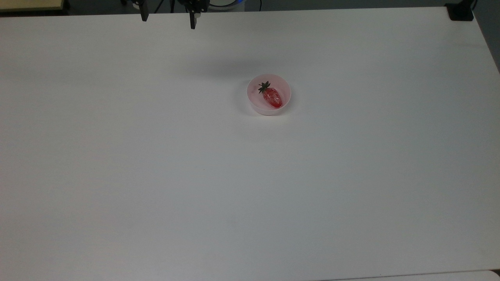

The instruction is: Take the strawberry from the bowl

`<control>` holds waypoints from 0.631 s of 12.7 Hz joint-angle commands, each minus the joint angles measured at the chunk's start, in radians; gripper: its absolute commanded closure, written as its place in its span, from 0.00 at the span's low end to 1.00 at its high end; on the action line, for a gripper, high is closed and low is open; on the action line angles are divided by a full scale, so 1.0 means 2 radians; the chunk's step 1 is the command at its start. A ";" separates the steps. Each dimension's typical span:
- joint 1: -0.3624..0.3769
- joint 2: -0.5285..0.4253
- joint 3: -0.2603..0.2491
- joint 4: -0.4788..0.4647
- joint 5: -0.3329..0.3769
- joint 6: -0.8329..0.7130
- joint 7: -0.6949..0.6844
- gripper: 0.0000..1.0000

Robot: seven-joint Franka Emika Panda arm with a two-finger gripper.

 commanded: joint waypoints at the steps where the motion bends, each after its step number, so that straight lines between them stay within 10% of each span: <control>1: 0.009 -0.003 -0.004 -0.004 0.010 0.000 -0.011 0.00; 8: 0.009 -0.003 -0.004 -0.005 0.010 -0.003 -0.016 0.00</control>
